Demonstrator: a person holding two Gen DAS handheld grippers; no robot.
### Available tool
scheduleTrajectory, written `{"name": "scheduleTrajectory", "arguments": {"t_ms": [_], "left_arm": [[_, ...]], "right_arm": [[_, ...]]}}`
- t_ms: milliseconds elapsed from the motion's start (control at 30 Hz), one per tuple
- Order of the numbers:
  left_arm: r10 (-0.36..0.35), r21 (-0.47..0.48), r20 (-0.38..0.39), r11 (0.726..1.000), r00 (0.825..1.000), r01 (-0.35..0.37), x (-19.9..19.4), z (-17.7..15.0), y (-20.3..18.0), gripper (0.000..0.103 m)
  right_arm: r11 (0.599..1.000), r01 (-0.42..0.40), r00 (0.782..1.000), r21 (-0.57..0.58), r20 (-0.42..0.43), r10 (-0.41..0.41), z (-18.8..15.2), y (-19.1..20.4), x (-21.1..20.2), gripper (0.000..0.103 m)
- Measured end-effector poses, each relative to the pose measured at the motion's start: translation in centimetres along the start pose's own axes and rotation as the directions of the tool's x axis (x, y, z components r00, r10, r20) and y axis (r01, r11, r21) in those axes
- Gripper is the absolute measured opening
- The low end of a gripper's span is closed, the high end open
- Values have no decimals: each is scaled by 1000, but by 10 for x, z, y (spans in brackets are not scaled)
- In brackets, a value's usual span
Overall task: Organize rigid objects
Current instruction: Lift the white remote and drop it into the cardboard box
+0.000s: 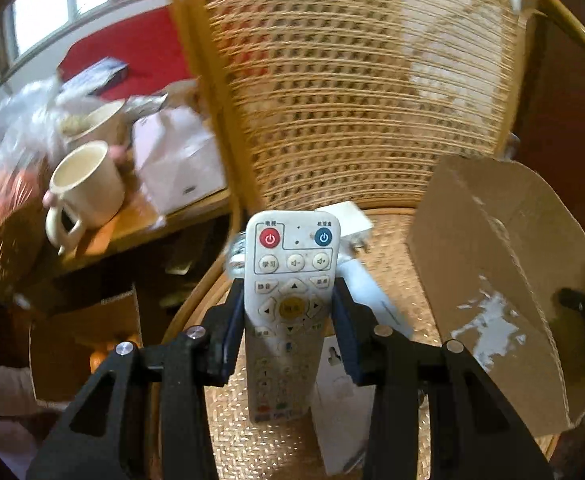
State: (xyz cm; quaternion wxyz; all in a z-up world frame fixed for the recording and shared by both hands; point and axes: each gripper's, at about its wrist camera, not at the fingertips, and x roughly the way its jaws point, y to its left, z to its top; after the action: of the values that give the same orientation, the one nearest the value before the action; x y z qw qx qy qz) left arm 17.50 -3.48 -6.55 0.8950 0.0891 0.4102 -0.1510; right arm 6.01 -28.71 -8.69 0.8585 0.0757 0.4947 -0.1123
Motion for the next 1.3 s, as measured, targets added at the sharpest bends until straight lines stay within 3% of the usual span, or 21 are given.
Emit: {"name": "scheduleTrajectory", "arguments": {"t_ms": [167, 433, 633, 733, 900, 1100, 1300], "left_arm": [[-35, 93, -3, 995, 999, 35, 16, 4, -15, 39], [-38, 49, 48, 998, 998, 36, 9, 15, -15, 39], [-22, 84, 86, 996, 996, 15, -2, 18, -25, 39], [-55, 70, 104, 996, 993, 48, -10, 22, -29, 39], [-24, 94, 145, 996, 989, 11, -25, 26, -46, 38], [-20, 94, 218, 996, 976, 0, -49, 35, -62, 37], [-24, 73, 310, 997, 950, 1, -81, 44, -76, 37]], "right_arm": [[1000, 2, 1000, 3, 0, -2, 0, 0, 0, 5], [1000, 1, 1000, 2, -2, -1, 0, -2, 0, 5], [1000, 2, 1000, 2, -2, -2, 0, -2, 0, 5], [1000, 2, 1000, 1, -1, -2, 0, -2, 0, 5], [1000, 2, 1000, 2, -2, -2, 0, -2, 0, 5], [1000, 6, 1000, -4, -1, -6, 0, -1, 0, 5], [1000, 7, 1000, -6, -1, -7, 1, -1, 0, 5]]}}
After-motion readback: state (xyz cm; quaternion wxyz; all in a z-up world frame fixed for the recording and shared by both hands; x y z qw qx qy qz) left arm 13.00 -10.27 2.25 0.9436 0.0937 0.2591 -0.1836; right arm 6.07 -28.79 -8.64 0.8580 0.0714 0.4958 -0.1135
